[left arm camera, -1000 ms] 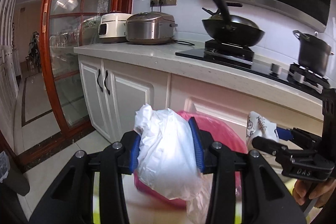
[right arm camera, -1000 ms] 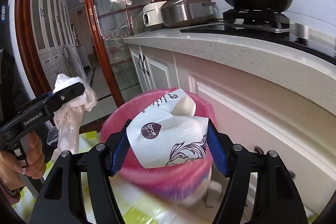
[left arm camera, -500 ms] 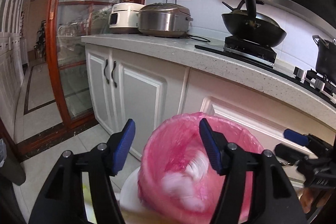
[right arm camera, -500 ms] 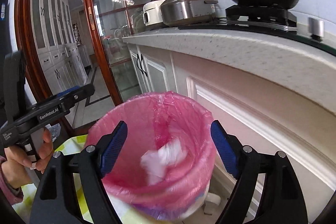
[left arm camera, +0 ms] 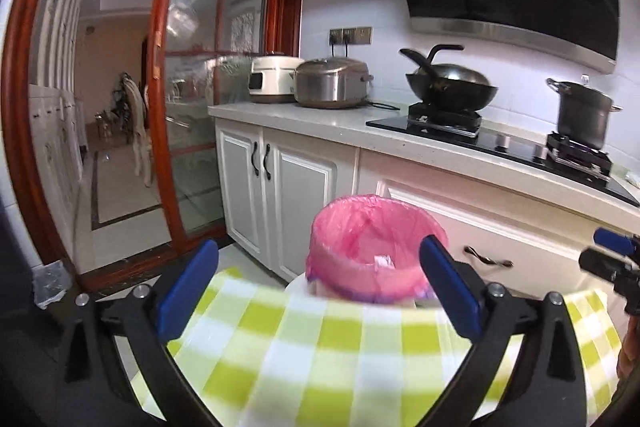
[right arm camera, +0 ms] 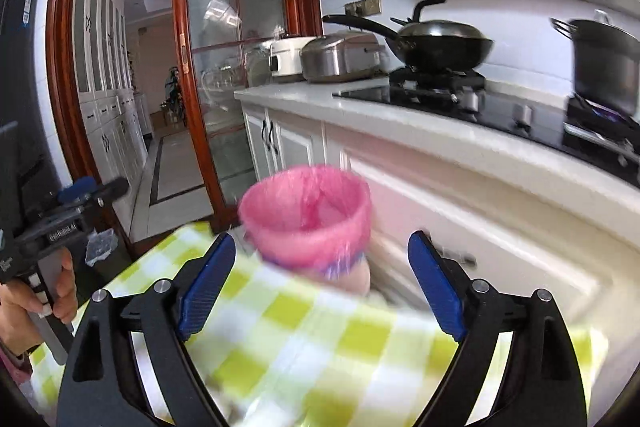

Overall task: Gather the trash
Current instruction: 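Move both tools back over the table toward the remaining trash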

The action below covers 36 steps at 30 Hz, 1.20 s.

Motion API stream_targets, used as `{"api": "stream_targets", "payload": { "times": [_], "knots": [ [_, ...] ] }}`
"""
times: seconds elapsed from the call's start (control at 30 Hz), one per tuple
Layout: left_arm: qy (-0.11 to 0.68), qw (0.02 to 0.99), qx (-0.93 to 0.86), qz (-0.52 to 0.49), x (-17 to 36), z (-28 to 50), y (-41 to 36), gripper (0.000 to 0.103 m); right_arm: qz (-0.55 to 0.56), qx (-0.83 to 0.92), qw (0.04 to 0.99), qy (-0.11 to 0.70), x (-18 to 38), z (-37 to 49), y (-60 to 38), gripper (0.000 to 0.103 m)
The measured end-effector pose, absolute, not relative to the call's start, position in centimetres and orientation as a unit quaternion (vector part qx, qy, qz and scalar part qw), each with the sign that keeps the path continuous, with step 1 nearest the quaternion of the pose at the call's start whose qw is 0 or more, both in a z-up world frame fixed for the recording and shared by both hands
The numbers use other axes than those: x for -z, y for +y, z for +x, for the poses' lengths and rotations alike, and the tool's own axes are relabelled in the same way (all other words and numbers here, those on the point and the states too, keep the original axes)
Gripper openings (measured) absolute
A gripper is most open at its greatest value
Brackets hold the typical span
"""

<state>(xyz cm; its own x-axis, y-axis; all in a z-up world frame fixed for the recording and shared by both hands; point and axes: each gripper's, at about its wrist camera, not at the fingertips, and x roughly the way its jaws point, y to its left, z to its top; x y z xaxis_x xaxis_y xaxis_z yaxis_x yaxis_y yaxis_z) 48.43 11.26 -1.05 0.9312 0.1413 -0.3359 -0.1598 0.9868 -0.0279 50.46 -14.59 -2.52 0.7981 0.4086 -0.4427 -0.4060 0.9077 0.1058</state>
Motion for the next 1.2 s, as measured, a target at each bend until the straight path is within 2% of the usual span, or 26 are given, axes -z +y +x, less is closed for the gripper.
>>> {"api": "stream_targets", "payload": {
  "times": [0.3, 0.57, 0.77, 1.2],
  "knots": [
    [0.176, 0.98, -0.091, 0.014, 4.9, 34.8, 7.9, 0.098, 0.026, -0.179, 0.948, 0.262, 7.8, 36.7, -16.8, 0.085],
    [0.221, 0.969, -0.106, -0.025, 9.8, 27.4, 7.0, 0.098, 0.031, -0.153, 0.941, 0.301, 11.9, 31.7, -17.7, 0.085],
    [0.233, 0.967, -0.106, -0.016, 11.6, 25.0, 6.7, 0.098, 0.013, -0.131, 0.929, 0.347, 15.1, 31.2, -18.5, 0.085],
    [0.24, 0.966, -0.095, -0.027, 11.9, 26.5, 6.7, 0.098, -0.024, -0.151, 0.909, 0.387, 18.0, 32.9, -16.4, 0.085]
  ]
}}
